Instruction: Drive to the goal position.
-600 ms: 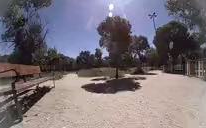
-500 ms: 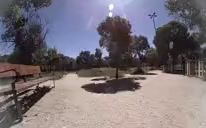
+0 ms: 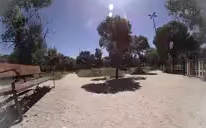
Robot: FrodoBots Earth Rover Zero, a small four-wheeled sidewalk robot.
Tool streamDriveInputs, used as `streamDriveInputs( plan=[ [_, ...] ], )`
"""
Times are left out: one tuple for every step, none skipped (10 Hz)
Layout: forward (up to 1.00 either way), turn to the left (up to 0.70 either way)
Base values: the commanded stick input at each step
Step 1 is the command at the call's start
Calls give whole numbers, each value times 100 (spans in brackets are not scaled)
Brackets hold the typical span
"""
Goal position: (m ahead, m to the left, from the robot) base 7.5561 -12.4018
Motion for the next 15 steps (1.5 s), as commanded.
streamDriveInputs(
  plan=[
    [70,0],
    [70,0],
    [70,0],
    [70,0],
    [70,7],
    [70,19],
    [70,32],
    [70,35],
    [70,35],
    [70,35],
    [70,35],
    [70,25],
    [70,8],
    [70,0],
    [70,0]
  ],
)
